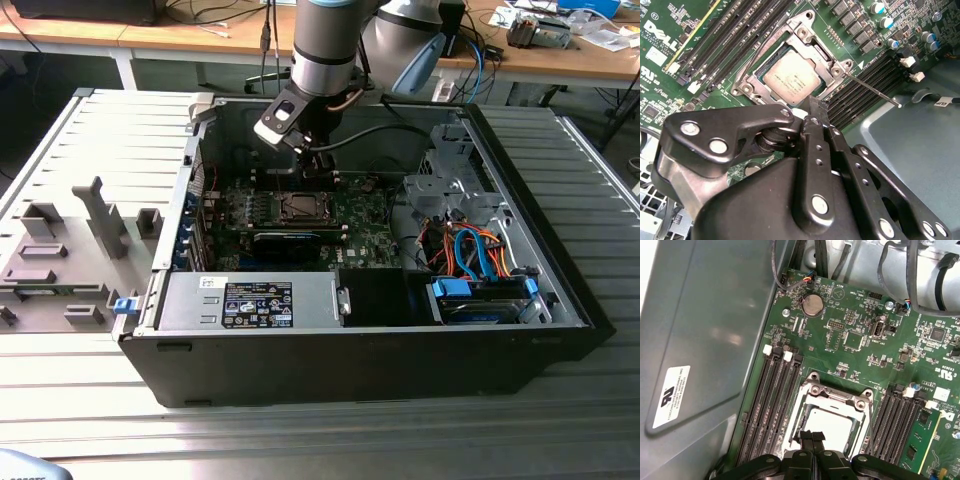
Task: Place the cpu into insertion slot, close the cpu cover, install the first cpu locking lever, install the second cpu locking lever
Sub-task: 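Install the first cpu locking lever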
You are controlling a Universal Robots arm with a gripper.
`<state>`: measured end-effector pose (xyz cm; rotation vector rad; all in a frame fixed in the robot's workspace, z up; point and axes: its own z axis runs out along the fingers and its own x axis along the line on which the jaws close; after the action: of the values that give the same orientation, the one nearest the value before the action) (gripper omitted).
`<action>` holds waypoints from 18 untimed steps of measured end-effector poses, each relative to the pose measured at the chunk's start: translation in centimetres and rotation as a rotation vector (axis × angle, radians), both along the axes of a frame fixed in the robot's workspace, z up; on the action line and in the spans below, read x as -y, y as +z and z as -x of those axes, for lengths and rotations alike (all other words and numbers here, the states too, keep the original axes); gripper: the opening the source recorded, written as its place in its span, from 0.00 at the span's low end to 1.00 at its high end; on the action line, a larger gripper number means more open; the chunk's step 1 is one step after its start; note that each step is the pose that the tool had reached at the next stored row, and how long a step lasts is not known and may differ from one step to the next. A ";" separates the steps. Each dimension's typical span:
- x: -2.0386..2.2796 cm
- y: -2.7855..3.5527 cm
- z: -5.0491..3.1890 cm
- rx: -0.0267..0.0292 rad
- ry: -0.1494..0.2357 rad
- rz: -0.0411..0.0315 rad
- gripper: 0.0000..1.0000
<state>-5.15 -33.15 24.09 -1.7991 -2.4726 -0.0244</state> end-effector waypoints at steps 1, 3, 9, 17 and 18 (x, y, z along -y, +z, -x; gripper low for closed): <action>0.00 0.00 0.00 0.0000 0.001 0.0000 0.11; 0.00 0.00 0.00 0.0000 0.004 0.0000 0.11; 0.00 0.00 0.00 0.0000 0.014 0.0000 0.11; 0.00 0.00 0.00 0.0000 0.023 -0.0001 0.11; 0.00 0.00 0.00 0.0000 0.024 -0.0001 0.11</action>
<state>-5.15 -33.15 24.09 -1.7696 -2.4936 -0.0230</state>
